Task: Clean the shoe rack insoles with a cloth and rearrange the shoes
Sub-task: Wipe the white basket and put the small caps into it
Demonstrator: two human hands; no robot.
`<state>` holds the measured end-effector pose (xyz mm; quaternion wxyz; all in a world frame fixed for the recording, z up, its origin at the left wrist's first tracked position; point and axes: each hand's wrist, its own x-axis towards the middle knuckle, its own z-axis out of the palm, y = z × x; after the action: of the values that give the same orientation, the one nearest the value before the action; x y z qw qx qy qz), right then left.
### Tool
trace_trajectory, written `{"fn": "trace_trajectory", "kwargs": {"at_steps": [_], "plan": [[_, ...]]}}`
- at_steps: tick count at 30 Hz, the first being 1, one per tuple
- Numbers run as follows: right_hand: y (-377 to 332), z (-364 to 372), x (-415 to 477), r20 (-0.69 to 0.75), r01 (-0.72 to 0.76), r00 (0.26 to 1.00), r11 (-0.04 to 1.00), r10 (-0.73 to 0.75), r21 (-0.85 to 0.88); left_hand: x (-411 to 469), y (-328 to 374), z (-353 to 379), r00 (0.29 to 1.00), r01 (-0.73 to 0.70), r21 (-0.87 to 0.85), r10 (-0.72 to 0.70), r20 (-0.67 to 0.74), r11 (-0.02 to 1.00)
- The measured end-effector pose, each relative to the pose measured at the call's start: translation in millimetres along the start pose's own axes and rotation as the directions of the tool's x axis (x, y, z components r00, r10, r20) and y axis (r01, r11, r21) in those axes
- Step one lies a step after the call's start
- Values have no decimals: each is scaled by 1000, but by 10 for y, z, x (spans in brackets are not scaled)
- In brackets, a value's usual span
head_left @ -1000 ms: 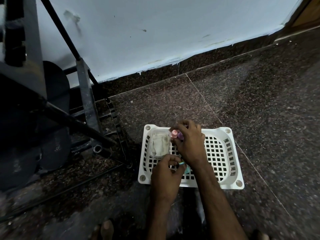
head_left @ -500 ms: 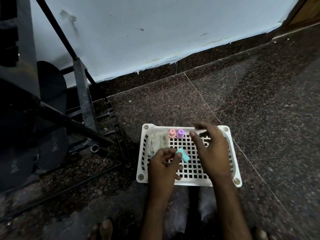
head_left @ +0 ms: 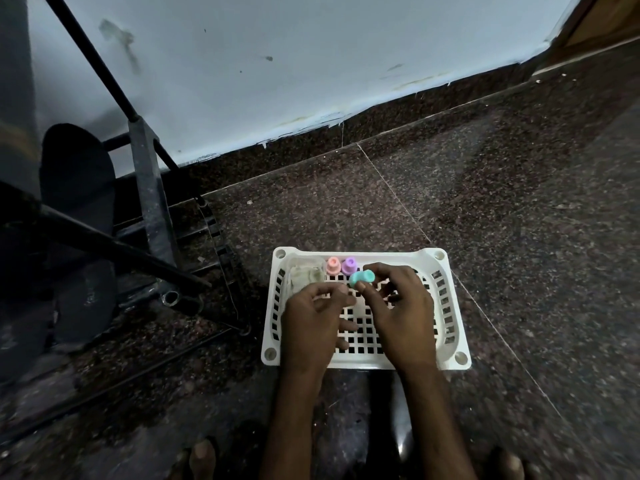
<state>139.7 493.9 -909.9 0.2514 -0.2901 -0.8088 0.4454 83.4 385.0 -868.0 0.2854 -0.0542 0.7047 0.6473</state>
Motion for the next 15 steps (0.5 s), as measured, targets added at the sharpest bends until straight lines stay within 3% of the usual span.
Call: {"fn": "trace_trajectory", "kwargs": {"at_steps": [4, 7, 15], "plan": [[150, 220, -14, 74, 91, 994, 966, -75, -241, 76, -23, -152, 972, -150, 99, 165, -168, 984], [168, 364, -28, 70, 115, 993, 947, -99, -301, 132, -36, -188, 956, -190, 173, 222, -191, 967], [80, 498, -68, -43, 5, 999, 992, -11, -127, 153, -33, -222, 947, -209, 195, 248, -203, 958]]}}
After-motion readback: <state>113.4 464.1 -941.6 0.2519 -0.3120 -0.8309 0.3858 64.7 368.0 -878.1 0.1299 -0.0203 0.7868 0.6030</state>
